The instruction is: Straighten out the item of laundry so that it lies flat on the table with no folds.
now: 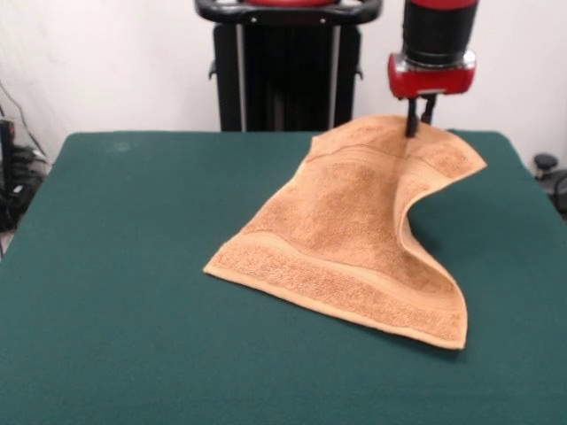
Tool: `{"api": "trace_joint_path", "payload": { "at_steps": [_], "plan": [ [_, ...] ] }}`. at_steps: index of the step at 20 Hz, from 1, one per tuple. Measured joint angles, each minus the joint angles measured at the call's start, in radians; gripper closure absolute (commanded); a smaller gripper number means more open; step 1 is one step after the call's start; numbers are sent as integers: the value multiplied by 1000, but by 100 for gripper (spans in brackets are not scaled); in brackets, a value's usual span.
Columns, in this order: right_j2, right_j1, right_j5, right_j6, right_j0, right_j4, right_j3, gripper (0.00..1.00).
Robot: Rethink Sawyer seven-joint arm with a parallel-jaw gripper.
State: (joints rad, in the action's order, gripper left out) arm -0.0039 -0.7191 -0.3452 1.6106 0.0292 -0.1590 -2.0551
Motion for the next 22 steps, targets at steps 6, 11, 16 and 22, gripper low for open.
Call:
{"api": "trace_joint_path", "payload": {
  "at_steps": [6, 11, 16, 22],
  "plan": [
    [0, 26, 15, 0, 0, -9, -2, 0],
    [0, 33, 15, 0, 4, -22, -6, 0],
    [-49, 7, 7, 1, 63, -40, -3, 0],
    [-122, -30, -62, 1, 82, -39, 26, 0]
  ]
}}
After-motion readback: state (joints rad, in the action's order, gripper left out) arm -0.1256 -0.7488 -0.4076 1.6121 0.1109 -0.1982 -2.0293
